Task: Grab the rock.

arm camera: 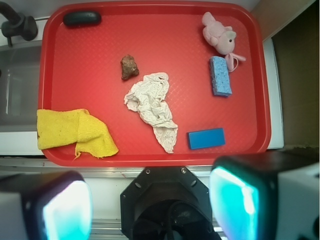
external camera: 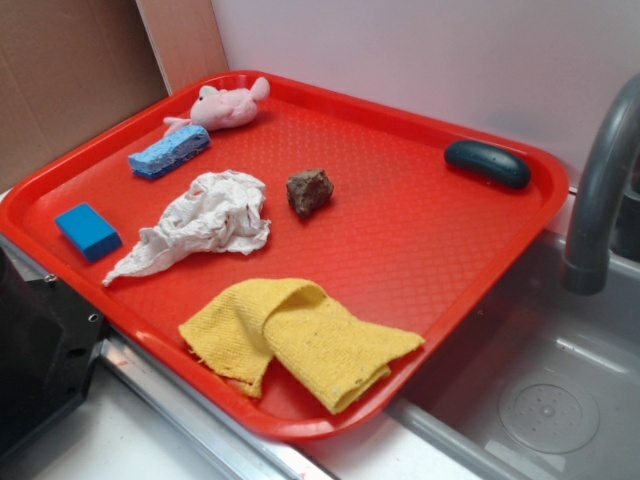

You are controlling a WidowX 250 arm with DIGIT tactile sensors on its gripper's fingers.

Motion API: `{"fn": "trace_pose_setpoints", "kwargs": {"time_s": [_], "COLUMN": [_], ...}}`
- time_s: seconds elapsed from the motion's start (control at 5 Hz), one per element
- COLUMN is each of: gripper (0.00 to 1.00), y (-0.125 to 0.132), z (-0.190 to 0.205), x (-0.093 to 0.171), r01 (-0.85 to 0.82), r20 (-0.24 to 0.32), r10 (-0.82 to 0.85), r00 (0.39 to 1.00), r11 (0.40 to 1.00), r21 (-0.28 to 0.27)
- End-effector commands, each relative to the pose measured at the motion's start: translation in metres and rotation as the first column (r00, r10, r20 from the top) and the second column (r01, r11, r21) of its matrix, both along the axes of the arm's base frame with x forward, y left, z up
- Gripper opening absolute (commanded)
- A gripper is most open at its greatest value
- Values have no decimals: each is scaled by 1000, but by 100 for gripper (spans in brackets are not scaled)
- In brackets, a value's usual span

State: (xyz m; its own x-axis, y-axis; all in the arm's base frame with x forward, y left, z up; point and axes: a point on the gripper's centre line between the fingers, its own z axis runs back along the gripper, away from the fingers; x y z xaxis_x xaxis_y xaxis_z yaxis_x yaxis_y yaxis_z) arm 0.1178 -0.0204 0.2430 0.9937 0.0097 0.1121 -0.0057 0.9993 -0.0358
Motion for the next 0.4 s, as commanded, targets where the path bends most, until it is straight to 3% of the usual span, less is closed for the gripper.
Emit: {"fn": "trace_pose_setpoints", "kwargs": {"time_s": [0.0,0.2], "gripper": [100,100], "y": [0,-5], "z": [0,-49], "x": [0,47], "r01": [0,59], "r20": [0,4], "r10": [0,-59], "r00": [1000,998], "r11": [1000,998], "r21": [0,0]}}
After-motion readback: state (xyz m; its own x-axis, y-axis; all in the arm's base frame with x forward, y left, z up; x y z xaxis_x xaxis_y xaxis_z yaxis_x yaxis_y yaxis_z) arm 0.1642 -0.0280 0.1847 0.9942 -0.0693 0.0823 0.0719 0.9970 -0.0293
